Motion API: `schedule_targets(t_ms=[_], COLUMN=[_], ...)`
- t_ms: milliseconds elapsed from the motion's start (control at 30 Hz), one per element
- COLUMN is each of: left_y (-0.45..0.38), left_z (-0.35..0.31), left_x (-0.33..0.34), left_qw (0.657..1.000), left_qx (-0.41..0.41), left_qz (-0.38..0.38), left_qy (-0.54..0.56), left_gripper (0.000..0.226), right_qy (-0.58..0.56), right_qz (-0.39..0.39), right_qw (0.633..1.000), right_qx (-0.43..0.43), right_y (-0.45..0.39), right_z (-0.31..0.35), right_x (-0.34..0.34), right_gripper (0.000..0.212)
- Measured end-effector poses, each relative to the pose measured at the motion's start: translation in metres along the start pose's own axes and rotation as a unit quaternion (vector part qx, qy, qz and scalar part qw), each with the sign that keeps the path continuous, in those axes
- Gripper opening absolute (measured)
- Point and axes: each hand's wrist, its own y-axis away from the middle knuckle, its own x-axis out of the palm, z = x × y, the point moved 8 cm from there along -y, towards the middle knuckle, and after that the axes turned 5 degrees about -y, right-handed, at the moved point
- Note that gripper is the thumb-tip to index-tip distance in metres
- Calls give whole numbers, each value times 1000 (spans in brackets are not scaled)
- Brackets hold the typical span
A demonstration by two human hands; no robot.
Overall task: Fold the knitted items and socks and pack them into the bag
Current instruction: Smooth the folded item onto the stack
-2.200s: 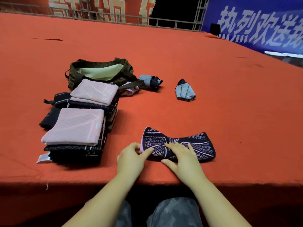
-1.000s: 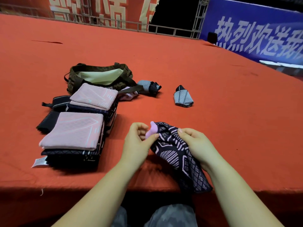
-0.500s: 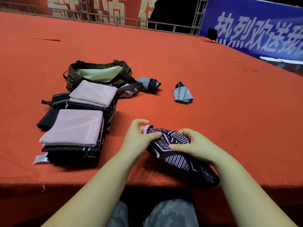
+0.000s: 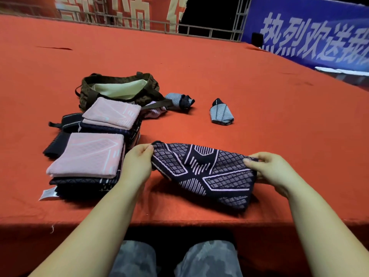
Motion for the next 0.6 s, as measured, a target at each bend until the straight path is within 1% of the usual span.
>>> schedule_targets(t_ms=[33, 67, 100, 167, 200, 233, 267, 300, 333, 367, 467, 533, 600], left_y=[4, 7, 10, 13, 16, 20, 26, 32, 37, 42, 46, 46, 44], left_z=[-4, -7, -10, -8, -2, 10, 23, 34, 41, 43, 43, 44, 45], left_x=[3, 5, 8, 16, 24, 30, 32, 32, 29, 26, 19, 17, 13], left_qw=[999, 997, 997, 996, 993, 986, 973, 954, 939, 932, 927, 931, 952], left_qx=[-5, -5, 5, 22, 15, -7, -32, -49, -56, -54, -41, -43, -49], left_qz=[15, 28, 41, 81, 113, 137, 144, 139, 126, 108, 80, 81, 77], left_qy=[43, 68, 71, 33, -15, -89, -178, -260, -314, -342, -364, -354, -292], left_gripper=[26, 25, 24, 24, 28, 36, 48, 54, 53, 46, 29, 24, 15], right_qy=[-32, -33, -4, 104, 164, 226, 281, 326, 355, 367, 371, 381, 404], right_qz=[-17, -38, -66, -126, -141, -140, -127, -110, -88, -62, 30, 85, 124], right_qw=[999, 999, 998, 986, 976, 964, 951, 939, 930, 925, 910, 899, 888], right_qx=[5, -2, -14, -26, -19, -7, -2, -12, -35, -71, -182, -197, -180], right_y=[-1, -4, -8, -15, -17, -17, -15, -12, -8, -2, 17, 22, 21], right_z=[-1, -1, -2, -5, -9, -14, -20, -23, -24, -22, -16, -21, -33], right_x=[-6, -13, -20, -29, -28, -21, -10, 4, 22, 41, 101, 130, 149], right_gripper=[7, 11, 14, 21, 28, 36, 44, 50, 53, 54, 56, 63, 68])
